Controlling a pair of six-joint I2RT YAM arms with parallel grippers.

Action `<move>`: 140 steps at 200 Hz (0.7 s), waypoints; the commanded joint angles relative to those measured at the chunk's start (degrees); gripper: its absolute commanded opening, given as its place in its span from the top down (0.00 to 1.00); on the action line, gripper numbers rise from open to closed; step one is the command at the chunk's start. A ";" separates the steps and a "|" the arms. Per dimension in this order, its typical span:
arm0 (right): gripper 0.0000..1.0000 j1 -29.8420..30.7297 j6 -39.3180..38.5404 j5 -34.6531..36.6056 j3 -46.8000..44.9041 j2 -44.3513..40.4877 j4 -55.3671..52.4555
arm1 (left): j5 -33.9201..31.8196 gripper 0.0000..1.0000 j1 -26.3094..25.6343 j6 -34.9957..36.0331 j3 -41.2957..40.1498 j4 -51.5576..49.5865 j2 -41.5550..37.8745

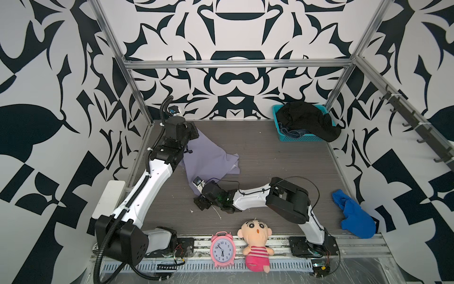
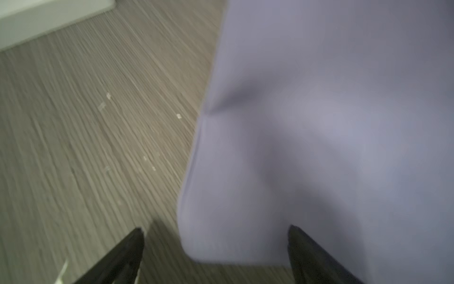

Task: Fold and stack skirts
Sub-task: Flatten out the skirt at the center of the table.

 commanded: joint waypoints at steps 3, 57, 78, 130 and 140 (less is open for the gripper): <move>0.03 1.49 -2.79 5.43 2.46 -0.19 3.85 | -0.53 1.00 0.97 -1.19 -1.50 3.58 0.52; 0.32 1.51 -3.31 13.91 5.28 3.11 0.36 | -0.36 1.00 1.04 -1.28 -2.94 3.91 -0.27; 0.92 0.87 -3.32 15.54 6.69 3.94 -1.99 | -0.34 1.00 1.21 -1.26 -3.07 3.75 -0.83; 1.00 -1.61 -4.98 14.80 0.95 -6.17 -1.31 | -0.68 1.00 1.80 -1.57 -3.02 1.55 -3.79; 1.00 -2.43 -5.13 12.87 -1.06 -9.25 -0.33 | -0.54 1.00 1.89 -1.52 -2.86 0.90 -4.50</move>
